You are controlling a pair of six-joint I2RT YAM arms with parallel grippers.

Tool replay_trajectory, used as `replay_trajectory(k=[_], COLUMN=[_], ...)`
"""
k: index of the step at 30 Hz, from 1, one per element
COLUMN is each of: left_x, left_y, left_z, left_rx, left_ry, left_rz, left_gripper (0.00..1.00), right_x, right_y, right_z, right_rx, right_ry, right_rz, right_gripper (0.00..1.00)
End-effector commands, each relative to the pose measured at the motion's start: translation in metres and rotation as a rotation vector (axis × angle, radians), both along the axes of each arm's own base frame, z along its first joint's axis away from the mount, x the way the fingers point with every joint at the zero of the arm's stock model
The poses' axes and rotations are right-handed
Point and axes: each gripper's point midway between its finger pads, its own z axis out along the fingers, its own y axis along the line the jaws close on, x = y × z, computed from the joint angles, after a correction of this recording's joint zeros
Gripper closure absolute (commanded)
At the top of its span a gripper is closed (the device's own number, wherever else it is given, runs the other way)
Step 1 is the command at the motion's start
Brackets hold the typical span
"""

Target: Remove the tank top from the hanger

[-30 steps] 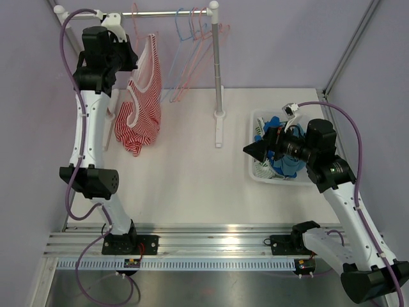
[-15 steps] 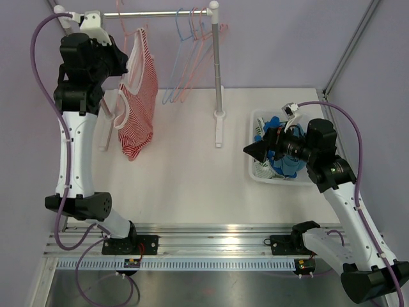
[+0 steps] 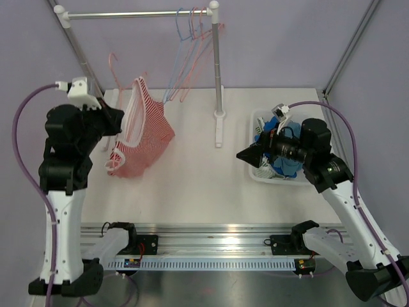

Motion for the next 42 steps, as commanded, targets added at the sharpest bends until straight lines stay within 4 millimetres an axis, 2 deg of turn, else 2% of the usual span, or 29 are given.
replay_trajectory(k=[1,2,3,4,5,7,8,9,10,12,14,15,17,18,19,21,22,25,28,29,32,33,34,36,38,40,42], left_x=[-0.039,-0.041,-0.058,-0.069,-0.076,-0.1,-0.107,-0.111,-0.122,-0.13,-0.137,-0.139,-0.146,-0.15,-0.151,-0.154,-0.155,-0.156,-0.155,-0.156,-0.156,-0.156,-0.155,-0.155,-0.154,-0.146,-0.143], left_y=[-0.017,-0.025,-0.031,-0.044,-0.049,-0.062,-0.065,-0.069,-0.075,-0.08,-0.083,-0.085,-0.093,-0.097,-0.1,-0.104,-0.106,-0.112,-0.113,-0.114,-0.117,-0.117,-0.115,-0.114,-0.114,-0.108,-0.106], left_z=[-0.008,-0.036,-0.036,-0.047,-0.066,-0.076,-0.081,-0.098,-0.1,-0.117,-0.126,-0.134,-0.136,-0.138,-0.138,-0.138,-0.137,-0.137,-0.136,-0.134,-0.131,-0.13,-0.13,-0.126,-0.125,-0.132,-0.137], left_rx=[-0.021,-0.029,-0.038,-0.051,-0.065,-0.089,-0.098,-0.12,-0.134,-0.163,-0.181,-0.19,-0.209,-0.212,-0.215,-0.21,-0.211,-0.227,-0.227,-0.227,-0.228,-0.224,-0.22,-0.204,-0.197,-0.171,-0.153], left_ry=[-0.042,0.008,-0.019,-0.002,0.039,0.036,0.044,0.083,0.077,0.127,0.153,0.174,0.186,0.197,0.198,0.202,0.198,0.202,0.199,0.197,0.191,0.186,0.186,0.171,0.17,0.192,0.206], left_rz=[-0.11,-0.154,-0.201,-0.284,-0.314,-0.403,-0.428,-0.452,-0.491,-0.524,-0.544,-0.558,-0.62,-0.651,-0.671,-0.699,-0.716,-0.756,-0.765,-0.773,-0.79,-0.79,-0.775,-0.77,-0.769,-0.709,-0.697], left_gripper=[1.0,1.0,1.0,1.0,1.0,1.0,1.0,1.0,1.0,1.0,1.0,1.0,1.0,1.0,1.0,1.0,1.0,1.0,1.0,1.0,1.0,1.0,1.0,1.0,1.0,1.0,1.0], right_x=[-0.006,-0.006,-0.006,-0.005,-0.002,0.001,0.002,0.005,0.001,0.008,0.01,0.015,0.018,0.021,0.026,0.031,0.033,0.042,0.052,0.053,0.058,0.059,0.061,0.066,0.071,0.073,0.083], right_y=[0.018,0.022,0.025,0.027,0.029,0.036,0.04,0.044,0.053,0.061,0.074,0.08,0.093,0.099,0.106,0.115,0.119,0.13,0.134,0.136,0.138,0.138,0.138,0.133,0.125,0.113,0.092], right_z=[0.015,0.013,0.011,0.008,0.003,-0.006,-0.014,-0.022,-0.027,-0.039,-0.045,-0.055,-0.059,-0.07,-0.062,-0.069,-0.067,-0.079,-0.093,-0.095,-0.1,-0.1,-0.099,-0.1,-0.1,-0.108,-0.113], right_rx=[0.028,0.028,0.024,0.023,0.023,0.017,0.009,-0.01,-0.012,-0.022,-0.004,-0.018,-0.024,-0.057,-0.037,-0.064,-0.06,-0.111,-0.161,-0.162,-0.174,-0.178,-0.183,-0.201,-0.225,-0.289,-0.371], right_ry=[-0.042,-0.044,-0.04,-0.037,-0.037,-0.021,-0.017,-0.021,-0.028,-0.019,-0.028,-0.013,-0.037,-0.028,-0.062,-0.069,-0.082,-0.094,-0.08,-0.08,-0.084,-0.089,-0.092,-0.1,-0.113,-0.1,-0.106], right_rz=[0.067,0.07,0.061,0.055,0.05,0.03,0.03,0.02,0.036,0.003,0.007,-0.006,-0.023,-0.021,-0.029,-0.042,-0.038,-0.062,-0.101,-0.103,-0.114,-0.117,-0.12,-0.157,-0.201,-0.238,-0.332], right_gripper=[0.02,0.02,0.02,0.03,0.03,0.06,0.07,0.07,0.07,0.07,0.07,0.07,0.08,0.08,0.09,0.1,0.11,0.12,0.17,0.21,0.4,0.61,0.71,1.0,1.0,1.0,1.0])
